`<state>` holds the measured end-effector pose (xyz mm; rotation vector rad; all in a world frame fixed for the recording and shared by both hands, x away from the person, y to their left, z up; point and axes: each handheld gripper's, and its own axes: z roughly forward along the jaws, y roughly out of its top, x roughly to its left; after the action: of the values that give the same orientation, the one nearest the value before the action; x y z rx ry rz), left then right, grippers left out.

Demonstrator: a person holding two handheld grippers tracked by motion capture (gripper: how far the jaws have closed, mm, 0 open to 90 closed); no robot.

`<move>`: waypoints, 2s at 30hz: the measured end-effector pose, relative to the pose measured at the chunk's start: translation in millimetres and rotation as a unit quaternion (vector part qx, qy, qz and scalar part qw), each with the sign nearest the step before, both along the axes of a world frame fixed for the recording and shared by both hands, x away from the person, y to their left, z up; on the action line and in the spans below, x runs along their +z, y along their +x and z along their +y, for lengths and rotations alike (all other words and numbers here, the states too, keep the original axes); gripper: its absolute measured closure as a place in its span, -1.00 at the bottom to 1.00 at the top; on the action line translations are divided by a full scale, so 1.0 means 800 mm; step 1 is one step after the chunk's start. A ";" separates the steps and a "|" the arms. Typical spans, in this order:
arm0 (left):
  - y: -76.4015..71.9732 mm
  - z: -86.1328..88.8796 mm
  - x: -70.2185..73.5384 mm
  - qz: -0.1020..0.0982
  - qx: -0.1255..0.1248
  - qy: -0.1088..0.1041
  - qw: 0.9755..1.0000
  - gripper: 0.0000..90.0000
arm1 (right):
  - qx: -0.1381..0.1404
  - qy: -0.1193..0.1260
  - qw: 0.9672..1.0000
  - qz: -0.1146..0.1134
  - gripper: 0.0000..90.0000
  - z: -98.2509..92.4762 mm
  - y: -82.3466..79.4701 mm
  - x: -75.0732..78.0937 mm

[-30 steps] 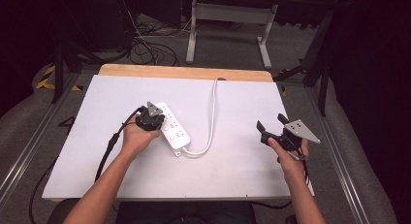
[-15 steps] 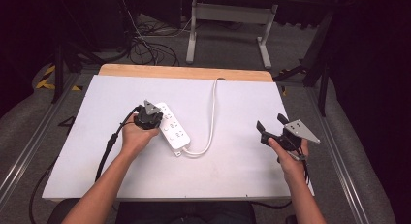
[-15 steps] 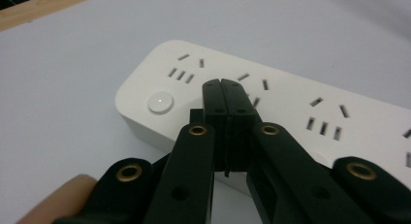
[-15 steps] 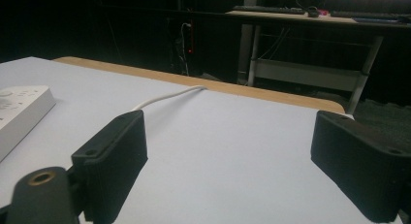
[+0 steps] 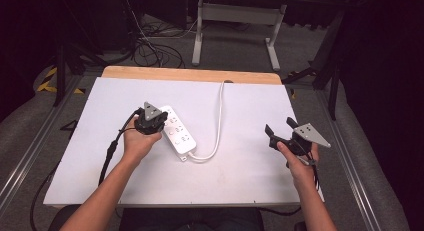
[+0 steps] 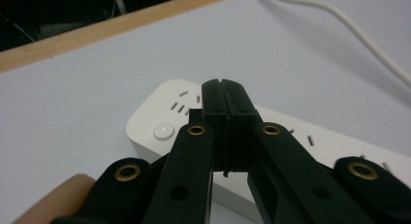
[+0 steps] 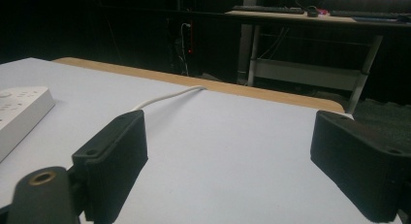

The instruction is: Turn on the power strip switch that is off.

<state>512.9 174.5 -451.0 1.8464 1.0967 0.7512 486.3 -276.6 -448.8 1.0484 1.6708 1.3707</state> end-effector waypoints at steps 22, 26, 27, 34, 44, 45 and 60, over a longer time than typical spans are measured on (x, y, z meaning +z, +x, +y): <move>-0.030 0.030 0.035 -0.096 0.049 -0.043 0.993 0.79 | 0.003 -0.002 1.000 0.003 -0.69 0.002 0.004 -0.001; -0.029 0.033 0.036 -0.101 0.056 -0.046 0.992 0.68 | 0.002 0.000 1.000 0.003 -0.70 0.001 0.004 -0.001; -0.029 0.034 0.037 -0.102 0.058 -0.049 0.992 0.68 | 0.002 0.000 1.000 0.003 -0.69 0.001 0.004 -0.001; -0.034 0.040 0.043 -0.116 0.070 -0.059 0.989 0.67 | 0.003 -0.002 1.000 0.004 -0.70 0.002 0.004 -0.001; -0.081 0.073 0.053 -0.156 0.071 -0.085 0.982 0.59 | 0.002 -0.001 1.000 0.003 -0.69 0.002 0.004 -0.001; -0.082 0.075 0.054 -0.159 0.074 -0.091 0.980 0.59 | 0.002 -0.002 1.000 0.002 -0.69 0.003 0.004 -0.001; -0.101 0.093 0.051 -0.155 0.092 -0.104 0.978 0.51 | 0.003 0.000 1.000 0.001 -0.69 0.002 0.004 0.000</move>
<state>432.2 248.8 -410.4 1.4107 1.1027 0.9568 489.3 -274.7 -448.8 1.0456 1.6770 1.3738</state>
